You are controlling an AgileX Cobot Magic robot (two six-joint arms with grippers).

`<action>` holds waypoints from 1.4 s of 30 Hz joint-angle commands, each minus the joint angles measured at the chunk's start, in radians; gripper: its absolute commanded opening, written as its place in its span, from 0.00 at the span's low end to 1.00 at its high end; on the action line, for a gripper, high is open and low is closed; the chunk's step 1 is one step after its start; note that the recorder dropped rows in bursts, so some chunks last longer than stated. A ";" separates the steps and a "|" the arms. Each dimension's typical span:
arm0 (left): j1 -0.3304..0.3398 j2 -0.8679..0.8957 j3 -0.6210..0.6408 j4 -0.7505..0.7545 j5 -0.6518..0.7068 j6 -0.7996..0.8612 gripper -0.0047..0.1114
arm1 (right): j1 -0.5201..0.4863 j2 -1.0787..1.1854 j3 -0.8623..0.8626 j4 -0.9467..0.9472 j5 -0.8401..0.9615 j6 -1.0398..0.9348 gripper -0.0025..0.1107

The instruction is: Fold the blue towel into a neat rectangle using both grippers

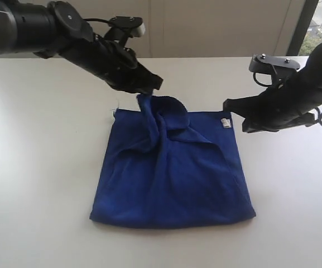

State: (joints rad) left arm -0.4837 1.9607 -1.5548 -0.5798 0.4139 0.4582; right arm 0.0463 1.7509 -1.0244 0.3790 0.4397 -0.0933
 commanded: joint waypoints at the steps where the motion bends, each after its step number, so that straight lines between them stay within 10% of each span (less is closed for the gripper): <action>1: 0.048 -0.019 -0.001 0.146 0.092 -0.077 0.04 | 0.038 0.001 -0.002 0.317 -0.046 -0.211 0.20; 17: 0.054 -0.015 -0.001 0.407 0.094 -0.151 0.04 | 0.052 0.363 -0.376 0.579 0.077 -0.496 0.45; 29: 0.054 -0.015 -0.001 0.429 0.085 -0.156 0.04 | 0.063 0.447 -0.420 0.655 0.144 -0.591 0.45; 35: 0.066 -0.017 -0.001 0.456 0.057 -0.198 0.04 | 0.049 0.419 -0.420 0.542 0.158 -0.458 0.04; 42: 0.084 -0.079 -0.001 0.466 0.053 -0.219 0.04 | -0.021 0.294 -0.420 0.405 0.215 -0.416 0.03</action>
State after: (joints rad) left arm -0.3999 1.9279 -1.5548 -0.1117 0.4631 0.2505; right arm 0.0527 2.1025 -1.4351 0.8485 0.6234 -0.5181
